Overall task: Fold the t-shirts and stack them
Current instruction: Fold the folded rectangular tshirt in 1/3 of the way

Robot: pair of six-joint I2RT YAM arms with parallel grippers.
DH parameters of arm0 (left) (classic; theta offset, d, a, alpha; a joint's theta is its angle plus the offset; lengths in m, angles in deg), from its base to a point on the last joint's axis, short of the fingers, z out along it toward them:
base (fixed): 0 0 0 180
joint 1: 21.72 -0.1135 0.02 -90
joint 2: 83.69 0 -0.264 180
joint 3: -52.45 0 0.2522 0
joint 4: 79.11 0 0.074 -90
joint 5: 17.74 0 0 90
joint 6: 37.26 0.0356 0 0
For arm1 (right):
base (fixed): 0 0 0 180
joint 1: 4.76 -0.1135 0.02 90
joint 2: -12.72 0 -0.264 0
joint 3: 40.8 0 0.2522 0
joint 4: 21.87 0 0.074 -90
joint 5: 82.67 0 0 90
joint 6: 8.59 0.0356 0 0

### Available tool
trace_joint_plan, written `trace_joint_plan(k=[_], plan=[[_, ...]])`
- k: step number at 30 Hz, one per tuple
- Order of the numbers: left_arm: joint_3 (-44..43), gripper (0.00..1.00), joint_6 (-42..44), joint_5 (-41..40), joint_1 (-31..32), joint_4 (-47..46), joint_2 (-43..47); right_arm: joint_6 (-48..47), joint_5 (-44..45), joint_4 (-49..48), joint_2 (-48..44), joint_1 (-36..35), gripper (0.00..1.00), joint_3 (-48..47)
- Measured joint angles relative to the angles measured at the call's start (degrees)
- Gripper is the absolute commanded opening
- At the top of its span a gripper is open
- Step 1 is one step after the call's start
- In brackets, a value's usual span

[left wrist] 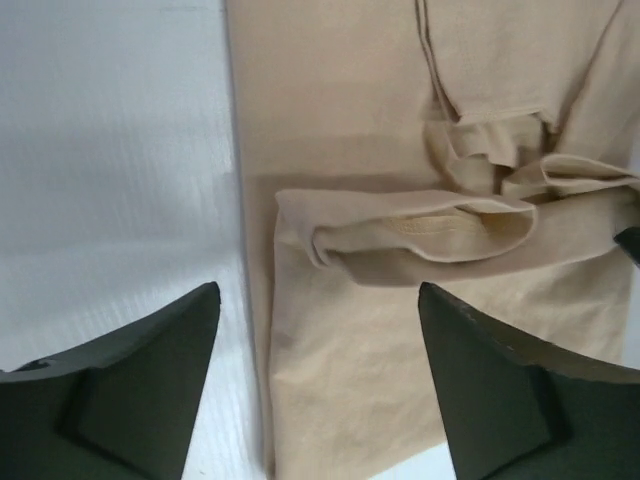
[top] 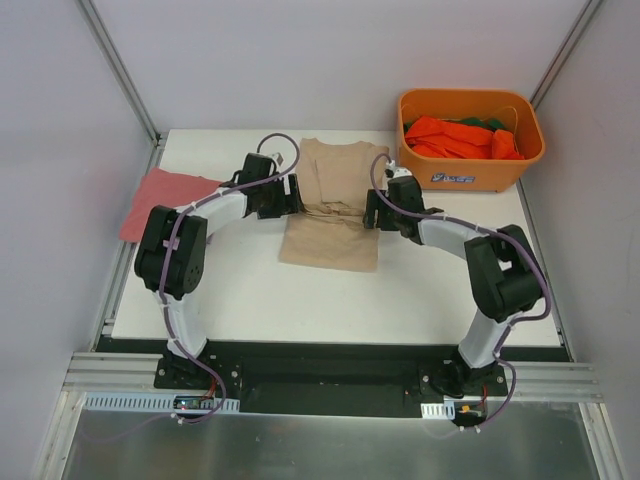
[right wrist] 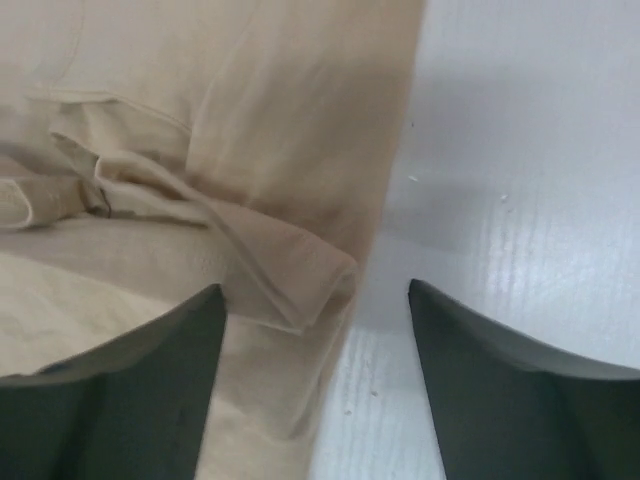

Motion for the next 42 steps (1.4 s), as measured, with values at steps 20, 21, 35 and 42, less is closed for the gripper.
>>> trace_joint_plan(k=[20, 21, 35, 42], plan=[[39.3, 0.99, -12.5, -8.3, 0.0, 2.2, 45.4, -1.9, -11.0, 2.0, -6.5, -13.9, 0.96, 2.3], [40.5, 0.99, -13.2, -9.3, 0.0, 2.5, 46.9, -1.9, -11.4, 2.2, -3.4, -14.0, 0.96, -0.2], [40.8, 0.99, -13.7, -10.6, 0.0, 3.1, 46.8, -5.6, -11.7, 10.4, 15.5, -4.9, 0.96, -31.1], [35.6, 0.84, -13.7, -7.3, 0.0, -1.2, 35.6, -5.5, -8.6, 10.8, -4.4, -6.8, 0.96, -8.0]])
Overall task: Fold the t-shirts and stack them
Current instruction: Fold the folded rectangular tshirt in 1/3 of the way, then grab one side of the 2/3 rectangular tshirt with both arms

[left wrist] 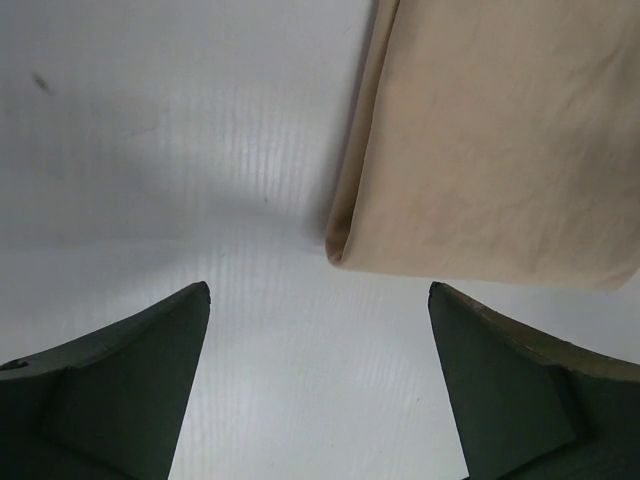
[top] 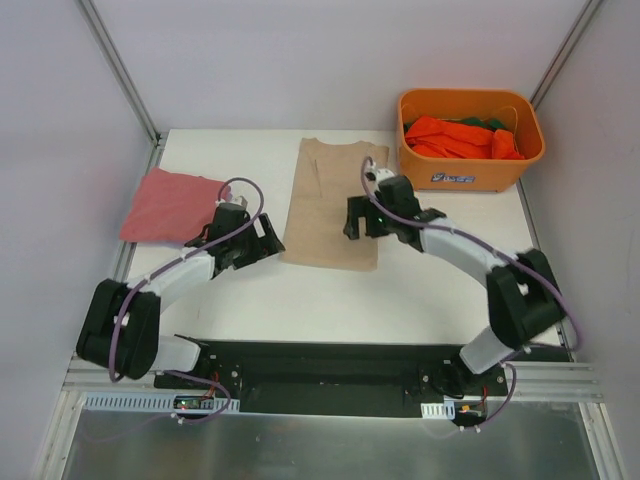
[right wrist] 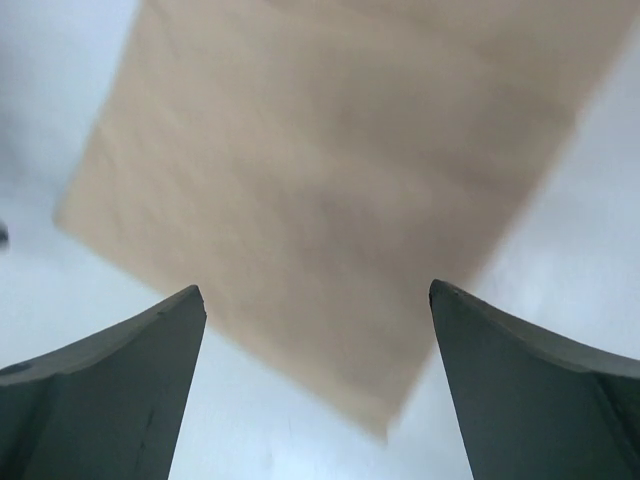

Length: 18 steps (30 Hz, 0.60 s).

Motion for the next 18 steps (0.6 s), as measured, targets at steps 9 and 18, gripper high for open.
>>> trace_joint_plan(k=[9, 18], plan=[[-7.0, 0.45, -0.3, 6.2, 0.0, -5.6, -16.9, 16.1, 9.6, 1.7, -27.5, 0.4, 0.96, 28.1], [-6.4, 0.00, -1.9, 10.7, 0.0, -9.0, -20.3, 30.0, 13.4, 1.7, -32.3, 0.5, 0.99, 32.4]])
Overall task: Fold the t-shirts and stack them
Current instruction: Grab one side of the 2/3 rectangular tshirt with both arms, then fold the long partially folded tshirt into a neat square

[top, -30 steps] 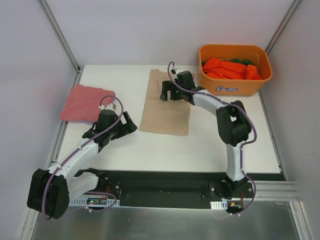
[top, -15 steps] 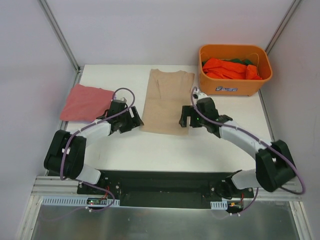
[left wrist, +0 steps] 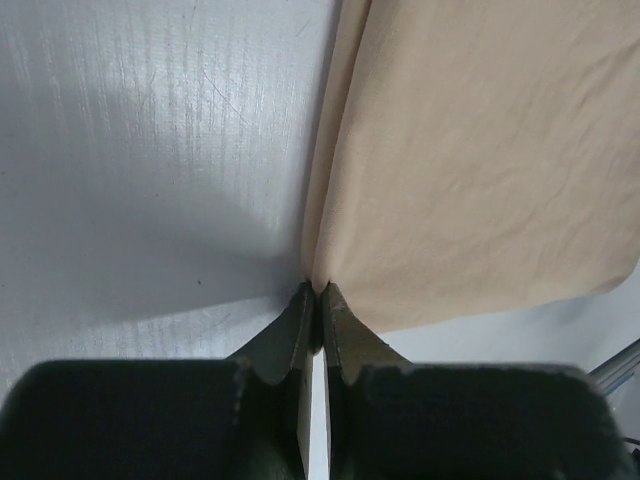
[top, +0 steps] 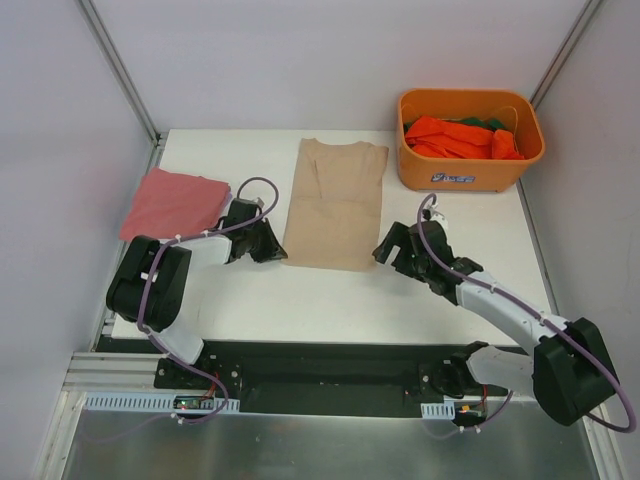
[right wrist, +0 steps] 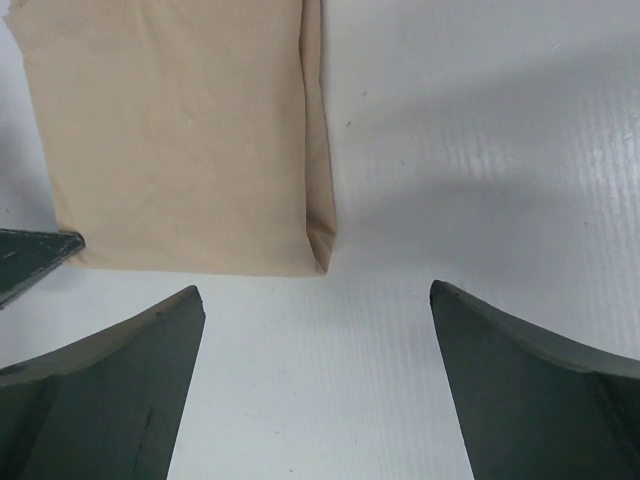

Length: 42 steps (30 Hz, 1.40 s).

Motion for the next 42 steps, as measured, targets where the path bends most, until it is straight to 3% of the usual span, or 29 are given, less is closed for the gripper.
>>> trace_joint_plan(k=[5, 8, 13, 19, 21, 28, 33, 37, 42], plan=[[0.9, 0.00, -0.3, 0.0, 0.0, -1.5, 0.3, 4.8, -1.0, -2.0, 3.7, 0.0, 0.84, 0.0], [1.7, 0.00, -0.6, 0.0, 0.0, -2.0, 0.8, 6.8, -3.1, -3.6, 8.2, 0.0, 0.67, 0.0], [2.6, 0.00, -0.7, 0.0, 0.0, -2.5, 1.4, 10.2, -4.9, -7.5, 14.2, 0.0, 0.50, 0.0], [2.9, 0.00, -0.8, 0.0, 0.0, -2.9, 1.5, 12.0, -7.7, -11.2, 18.0, 0.0, 0.16, 0.1], [3.2, 0.00, -0.8, 0.0, 0.0, -2.9, 1.9, 12.2, -8.3, -12.3, 18.5, 0.0, 0.00, 0.7], [7.0, 0.00, -0.9, 0.5, 0.0, -1.1, 8.6, 9.2, -13.5, -13.0, 15.1, -0.9, 0.00, 3.5], [13.6, 0.00, -1.6, -1.6, 1.6, 6.0, 31.3, 6.4, -18.6, -3.8, -1.0, -4.6, 0.00, 3.5], [14.0, 0.00, -1.6, -1.7, 2.9, 13.3, 49.8, 5.3, -25.9, 5.7, -14.7, -5.6, 0.00, 3.1], [13.0, 0.00, -1.8, 0.8, 3.2, 21.0, 65.5, 3.4, -35.9, 16.3, -21.6, -6.0, 0.00, 0.0]])
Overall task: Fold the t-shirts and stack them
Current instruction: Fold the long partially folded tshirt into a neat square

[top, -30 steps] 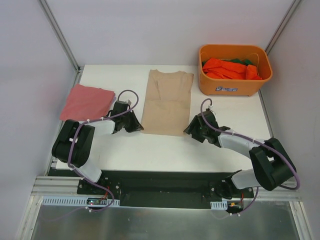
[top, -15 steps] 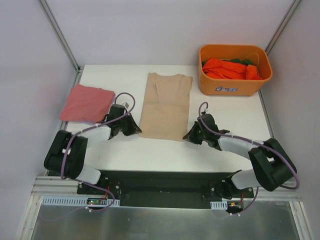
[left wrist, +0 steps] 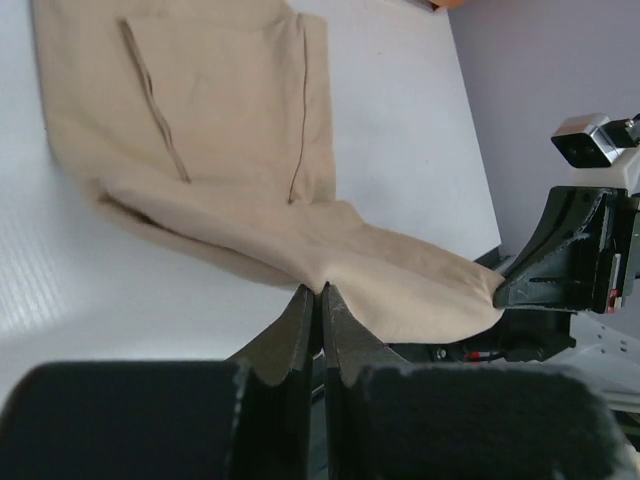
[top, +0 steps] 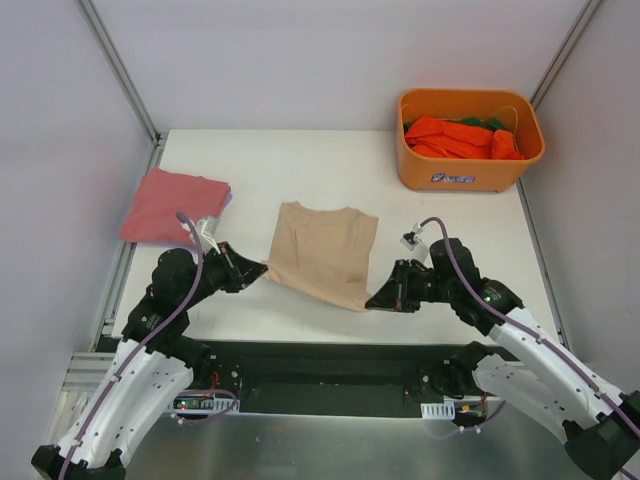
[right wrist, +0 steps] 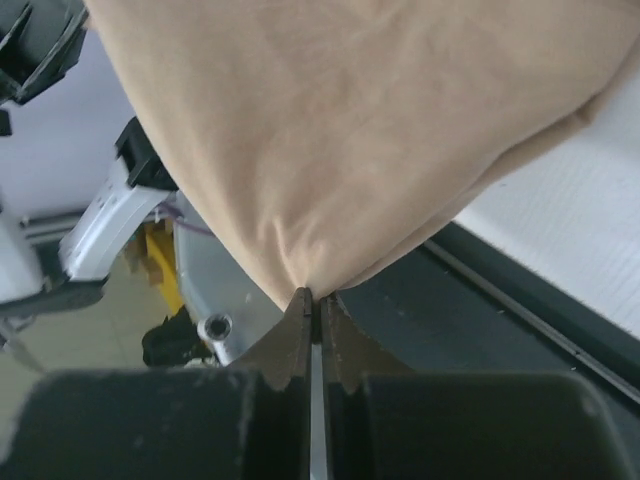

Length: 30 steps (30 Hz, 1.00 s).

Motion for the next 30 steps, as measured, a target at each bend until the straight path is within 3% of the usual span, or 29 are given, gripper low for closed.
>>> trace_joint_plan(k=[5, 11, 17, 30], plan=[[-2.1, 0.00, -0.2, 0.5, 0.0, 3.2, 4.3, -0.4, -6.0, 3.6, -1.6, -0.1, 0.01, -3.3], [-4.6, 0.00, -0.5, -2.1, 0.4, 4.7, 1.7, -1.9, -6.1, 5.7, -0.1, 2.3, 0.01, -5.8], [-6.1, 0.00, -0.6, -6.1, 0.4, 2.8, -5.8, -4.9, -2.0, 6.0, 5.2, 5.2, 0.00, -11.0], [-12.6, 0.00, 0.8, -17.4, 0.7, -3.6, -27.0, -7.9, 2.4, -0.3, 26.1, 13.9, 0.01, -17.7]])
